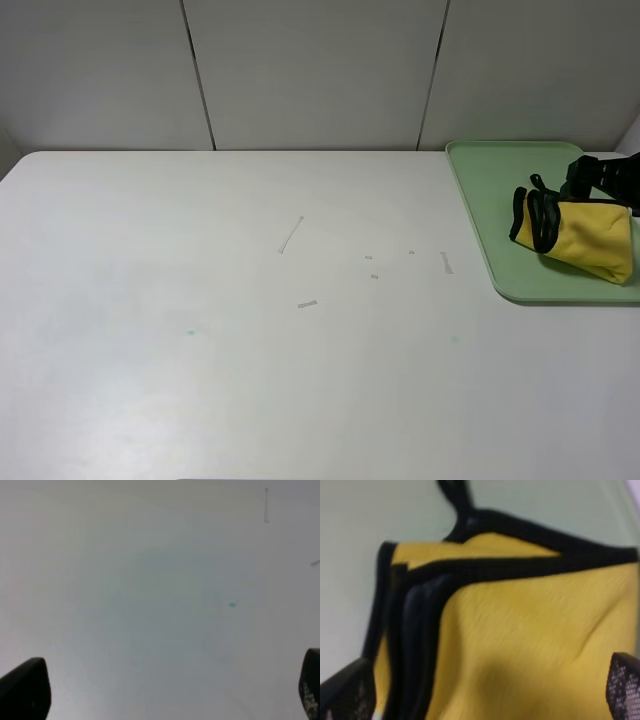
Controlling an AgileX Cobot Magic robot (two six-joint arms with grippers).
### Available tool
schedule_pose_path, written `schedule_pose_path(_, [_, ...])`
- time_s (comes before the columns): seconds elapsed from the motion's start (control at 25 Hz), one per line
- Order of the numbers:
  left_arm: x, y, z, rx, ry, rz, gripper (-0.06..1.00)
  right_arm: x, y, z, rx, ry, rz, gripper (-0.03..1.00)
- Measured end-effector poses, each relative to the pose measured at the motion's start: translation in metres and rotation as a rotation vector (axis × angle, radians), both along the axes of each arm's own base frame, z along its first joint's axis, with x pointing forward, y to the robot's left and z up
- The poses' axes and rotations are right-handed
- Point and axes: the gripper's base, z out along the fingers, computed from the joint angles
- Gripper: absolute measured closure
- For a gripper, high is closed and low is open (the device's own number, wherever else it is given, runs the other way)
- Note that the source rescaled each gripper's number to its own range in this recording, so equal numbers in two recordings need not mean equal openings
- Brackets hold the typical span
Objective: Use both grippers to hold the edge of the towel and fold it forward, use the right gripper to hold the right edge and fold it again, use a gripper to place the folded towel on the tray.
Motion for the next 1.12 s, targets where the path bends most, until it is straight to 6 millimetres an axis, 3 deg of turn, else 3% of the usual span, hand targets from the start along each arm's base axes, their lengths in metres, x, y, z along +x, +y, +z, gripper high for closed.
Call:
schedule_pose_path(0.36, [0.0, 0.0, 0.0, 0.0, 0.0, 0.0, -0.06, -0.03, 0.017, 0.063, -0.001, -0.018, 0.144, -0.03])
schedule_pose_path(0.76, [0.0, 0.0, 0.0, 0.0, 0.0, 0.0, -0.06, -0.105, 0.049, 0.145, -0.074, -0.071, 0.321, -0.03])
schedule_pose_path(1.12, [0.0, 0.0, 0.0, 0.0, 0.0, 0.0, -0.06, -0.17, 0.099, 0.188, -0.136, -0.188, 0.575, -0.03])
